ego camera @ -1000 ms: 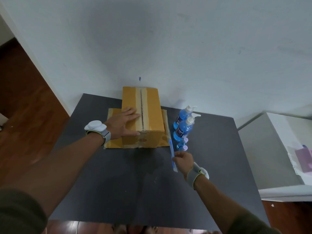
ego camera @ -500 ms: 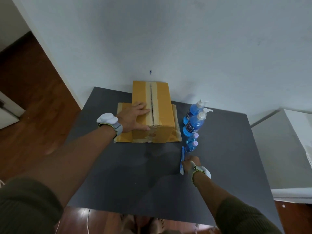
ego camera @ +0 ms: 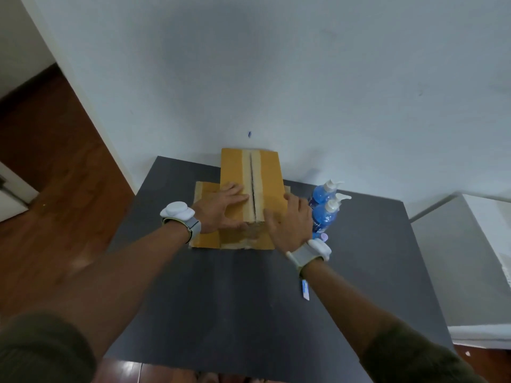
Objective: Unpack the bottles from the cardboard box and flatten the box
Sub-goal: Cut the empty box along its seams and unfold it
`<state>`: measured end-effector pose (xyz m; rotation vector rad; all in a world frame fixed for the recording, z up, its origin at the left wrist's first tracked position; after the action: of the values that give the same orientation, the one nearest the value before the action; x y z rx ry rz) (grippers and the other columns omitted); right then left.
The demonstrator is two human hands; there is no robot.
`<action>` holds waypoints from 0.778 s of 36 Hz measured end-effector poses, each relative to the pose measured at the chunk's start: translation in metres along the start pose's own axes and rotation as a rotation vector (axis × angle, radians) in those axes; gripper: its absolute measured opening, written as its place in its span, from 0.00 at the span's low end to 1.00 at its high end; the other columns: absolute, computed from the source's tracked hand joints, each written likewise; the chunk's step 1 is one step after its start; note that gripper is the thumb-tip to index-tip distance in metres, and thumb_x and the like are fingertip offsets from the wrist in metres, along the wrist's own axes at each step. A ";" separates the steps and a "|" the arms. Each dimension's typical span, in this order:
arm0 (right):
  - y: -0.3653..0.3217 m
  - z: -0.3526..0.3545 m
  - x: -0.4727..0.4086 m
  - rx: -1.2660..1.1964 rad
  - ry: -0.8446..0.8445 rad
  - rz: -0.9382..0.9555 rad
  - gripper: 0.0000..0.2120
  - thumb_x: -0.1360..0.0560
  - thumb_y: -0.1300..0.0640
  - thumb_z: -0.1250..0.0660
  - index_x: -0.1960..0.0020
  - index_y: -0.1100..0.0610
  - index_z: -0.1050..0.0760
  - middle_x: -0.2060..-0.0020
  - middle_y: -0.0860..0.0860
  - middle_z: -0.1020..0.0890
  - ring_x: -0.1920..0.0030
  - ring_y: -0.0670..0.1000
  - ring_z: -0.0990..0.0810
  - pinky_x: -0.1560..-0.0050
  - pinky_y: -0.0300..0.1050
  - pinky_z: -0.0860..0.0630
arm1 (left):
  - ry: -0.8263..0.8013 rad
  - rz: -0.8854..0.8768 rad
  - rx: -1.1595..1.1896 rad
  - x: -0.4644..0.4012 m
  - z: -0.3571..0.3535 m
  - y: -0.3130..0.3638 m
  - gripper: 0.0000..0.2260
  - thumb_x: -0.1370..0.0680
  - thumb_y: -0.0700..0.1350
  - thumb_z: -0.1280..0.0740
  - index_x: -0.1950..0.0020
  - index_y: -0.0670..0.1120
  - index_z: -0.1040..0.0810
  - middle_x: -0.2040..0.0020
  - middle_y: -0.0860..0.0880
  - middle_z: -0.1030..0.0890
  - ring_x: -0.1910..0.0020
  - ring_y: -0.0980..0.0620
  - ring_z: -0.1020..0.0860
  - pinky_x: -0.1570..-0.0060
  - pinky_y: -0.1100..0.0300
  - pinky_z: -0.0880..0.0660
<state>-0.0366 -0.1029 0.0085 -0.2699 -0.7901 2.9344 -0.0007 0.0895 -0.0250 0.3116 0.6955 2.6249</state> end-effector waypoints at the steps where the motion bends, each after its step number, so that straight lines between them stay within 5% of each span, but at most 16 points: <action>1: -0.007 -0.004 -0.012 0.068 -0.037 -0.033 0.32 0.29 0.37 0.35 0.33 0.56 0.31 0.38 0.55 0.27 0.38 0.59 0.28 0.39 0.55 0.30 | 0.003 0.000 0.000 0.000 0.001 0.001 0.39 0.26 0.61 0.28 0.19 0.52 0.39 0.18 0.52 0.46 0.19 0.54 0.53 0.26 0.57 0.52; 7: -0.013 -0.037 -0.046 0.211 -0.249 -0.172 0.45 0.36 0.27 0.34 0.33 0.60 0.36 0.37 0.59 0.29 0.37 0.63 0.30 0.40 0.57 0.32 | -0.002 -0.018 -0.003 0.000 0.002 -0.003 0.40 0.27 0.61 0.27 0.20 0.50 0.37 0.18 0.50 0.45 0.19 0.53 0.52 0.24 0.54 0.50; 13: -0.019 -0.026 -0.062 0.138 -0.313 -0.177 0.32 0.32 0.35 0.37 0.38 0.57 0.33 0.45 0.58 0.24 0.46 0.63 0.23 0.50 0.53 0.28 | -0.014 -0.031 0.007 -0.002 0.000 -0.002 0.41 0.27 0.62 0.26 0.19 0.50 0.38 0.18 0.51 0.48 0.19 0.52 0.53 0.23 0.50 0.46; 18: 0.013 0.009 -0.083 -0.299 -0.395 -0.343 0.11 0.30 0.50 0.40 0.58 0.57 0.24 0.64 0.55 0.24 0.62 0.56 0.24 0.64 0.46 0.28 | 0.000 -0.032 -0.068 -0.004 -0.005 -0.007 0.40 0.27 0.65 0.29 0.20 0.51 0.37 0.18 0.51 0.45 0.19 0.52 0.51 0.24 0.46 0.42; 21: 0.039 0.013 -0.089 -0.367 -0.377 -0.388 0.19 0.38 0.52 0.38 0.52 0.63 0.22 0.60 0.61 0.19 0.61 0.58 0.21 0.63 0.55 0.23 | 0.068 -0.028 -0.241 -0.004 -0.001 0.002 0.43 0.29 0.77 0.41 0.20 0.55 0.39 0.21 0.52 0.39 0.22 0.49 0.42 0.27 0.46 0.37; 24: 0.036 0.019 -0.087 -0.284 -0.365 -0.308 0.18 0.33 0.53 0.35 0.48 0.62 0.22 0.54 0.61 0.17 0.56 0.59 0.19 0.55 0.54 0.20 | 0.205 0.015 -0.366 -0.013 0.013 0.025 0.39 0.27 0.78 0.53 0.22 0.59 0.38 0.34 0.53 0.28 0.35 0.49 0.31 0.39 0.49 0.32; 28: 0.020 0.027 -0.084 -0.193 -0.375 -0.230 0.04 0.24 0.58 0.35 0.52 0.59 0.27 0.62 0.52 0.22 0.60 0.54 0.22 0.62 0.45 0.26 | 0.253 0.198 -0.442 -0.038 0.021 0.033 0.29 0.24 0.71 0.47 0.30 0.56 0.29 0.41 0.47 0.28 0.42 0.44 0.29 0.48 0.49 0.34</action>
<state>0.0397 -0.1446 0.0334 0.3485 -1.0704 2.7236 0.0287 0.0557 0.0054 -0.0881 0.1453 2.9438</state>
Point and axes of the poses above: each hand's wrist, its own x-axis away from the middle knuckle, its own z-axis out of the back of the hand, y = z × x, the point moved 7 cm from there along -x, towards the middle knuckle
